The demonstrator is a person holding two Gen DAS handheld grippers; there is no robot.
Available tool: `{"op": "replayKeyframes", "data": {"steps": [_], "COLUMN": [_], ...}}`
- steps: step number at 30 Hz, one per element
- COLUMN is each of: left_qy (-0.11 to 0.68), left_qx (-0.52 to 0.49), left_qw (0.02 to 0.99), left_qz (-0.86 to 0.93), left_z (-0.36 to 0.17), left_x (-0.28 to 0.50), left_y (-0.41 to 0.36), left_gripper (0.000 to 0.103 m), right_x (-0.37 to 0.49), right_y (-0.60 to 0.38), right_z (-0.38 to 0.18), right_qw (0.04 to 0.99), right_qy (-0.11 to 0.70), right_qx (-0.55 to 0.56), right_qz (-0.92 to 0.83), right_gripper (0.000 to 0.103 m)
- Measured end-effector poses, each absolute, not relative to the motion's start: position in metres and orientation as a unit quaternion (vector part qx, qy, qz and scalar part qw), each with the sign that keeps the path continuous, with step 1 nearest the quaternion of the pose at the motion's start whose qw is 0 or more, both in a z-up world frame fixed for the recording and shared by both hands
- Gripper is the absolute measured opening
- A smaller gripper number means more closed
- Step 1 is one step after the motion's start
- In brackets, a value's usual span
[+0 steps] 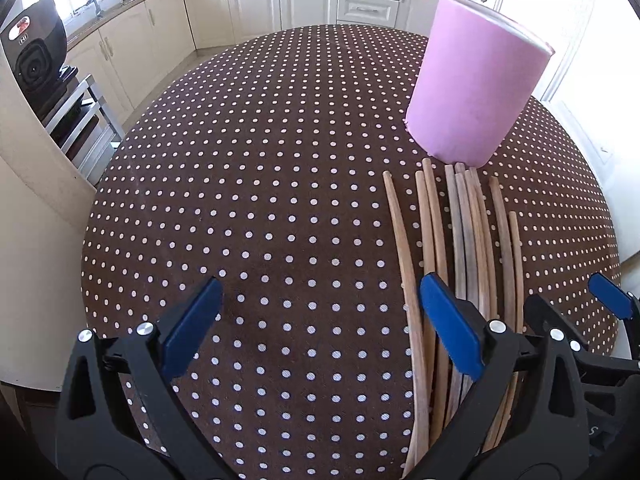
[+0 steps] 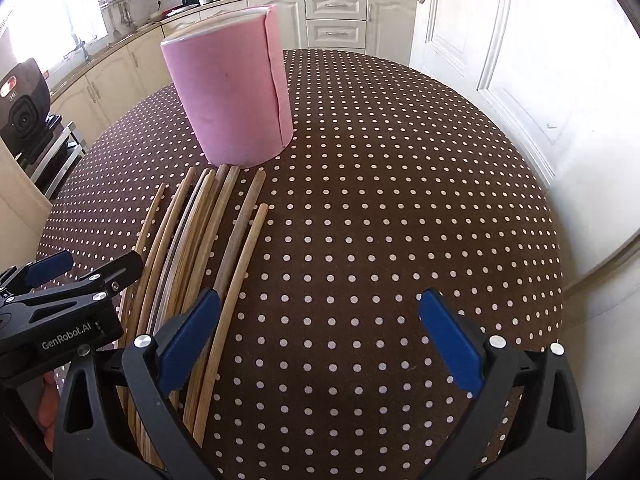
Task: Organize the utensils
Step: 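Move the left tool down toward the row of wooden chopsticks, then close the left tool on one wooden chopstick and lift it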
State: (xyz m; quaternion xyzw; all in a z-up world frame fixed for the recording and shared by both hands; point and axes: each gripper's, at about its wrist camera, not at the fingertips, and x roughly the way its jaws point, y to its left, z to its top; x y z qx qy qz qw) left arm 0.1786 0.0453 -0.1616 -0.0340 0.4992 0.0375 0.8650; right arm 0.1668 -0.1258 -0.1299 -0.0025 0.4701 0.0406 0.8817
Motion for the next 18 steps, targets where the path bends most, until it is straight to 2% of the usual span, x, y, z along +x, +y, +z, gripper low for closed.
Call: {"op": "replayKeyframes", "data": {"steps": [7, 13, 18], "left_qy": [0.495, 0.487, 0.481], "left_qx": [-0.017, -0.010, -0.009], "left_qw": [0.868, 0.873, 0.877], "left_qz": [0.018, 0.005, -0.002], "left_z": [-0.163, -0.161, -0.158], "left_x": [0.184, 0.182, 0.180], "left_y": [0.055, 0.054, 0.050], "left_gripper": [0.077, 0.054, 0.036], "right_x": [0.173, 0.177, 0.172], "right_y": [-0.121, -0.108, -0.102], "right_z": [-0.135, -0.138, -0.142], "right_qw": [0.881, 0.882, 0.887], "right_qy": [0.472, 0.468, 0.459], "right_qx": [-0.009, -0.035, -0.036], "right_qz": [0.031, 0.023, 0.034], "right_gripper": [0.096, 0.095, 0.077]}}
